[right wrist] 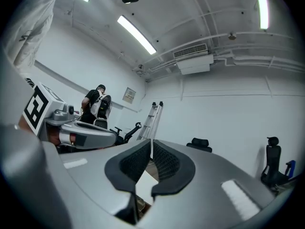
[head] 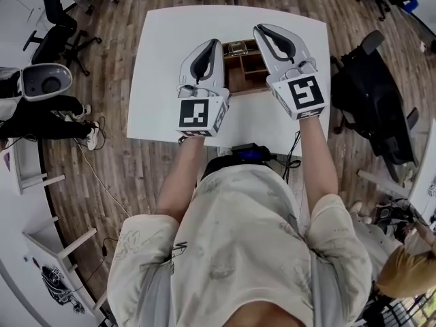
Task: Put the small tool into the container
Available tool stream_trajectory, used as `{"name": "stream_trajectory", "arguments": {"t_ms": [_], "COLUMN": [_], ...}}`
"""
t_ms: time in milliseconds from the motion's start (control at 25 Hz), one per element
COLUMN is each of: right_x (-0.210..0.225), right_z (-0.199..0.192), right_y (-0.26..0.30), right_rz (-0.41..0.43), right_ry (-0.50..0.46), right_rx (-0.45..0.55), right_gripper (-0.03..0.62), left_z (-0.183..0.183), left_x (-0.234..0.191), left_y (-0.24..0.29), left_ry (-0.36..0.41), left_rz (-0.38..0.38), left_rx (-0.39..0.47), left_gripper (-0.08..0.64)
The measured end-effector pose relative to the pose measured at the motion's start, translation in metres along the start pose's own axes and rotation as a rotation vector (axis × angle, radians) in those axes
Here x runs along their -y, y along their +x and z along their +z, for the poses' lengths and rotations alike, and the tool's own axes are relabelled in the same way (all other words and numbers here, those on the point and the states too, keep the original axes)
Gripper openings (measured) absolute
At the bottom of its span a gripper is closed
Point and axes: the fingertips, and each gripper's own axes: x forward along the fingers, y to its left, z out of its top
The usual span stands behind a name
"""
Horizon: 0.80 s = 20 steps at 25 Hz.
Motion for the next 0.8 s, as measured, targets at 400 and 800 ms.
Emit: {"name": "stream_trajectory", "arguments": {"t_ms": [400, 800], "right_x": [0.018, 0.016], "right_z": [0.017, 0.017], "right_y": [-0.031, -0.059], "right_rz": [-0.141, -0.314], "right_ry": [0.132, 0.106], "right_rx": [0.103, 0.139], "right_gripper": [0.020, 0.008], "left_z": [0.001, 0.004], "left_x": [0.010, 0.017], "left_y": [-0.002, -0.006], "left_ry": [0.009, 0.009], "left_rz": [-0.003, -0.010], "left_rx": [0.002, 0.006], "left_gripper": [-0.002, -0.002]}}
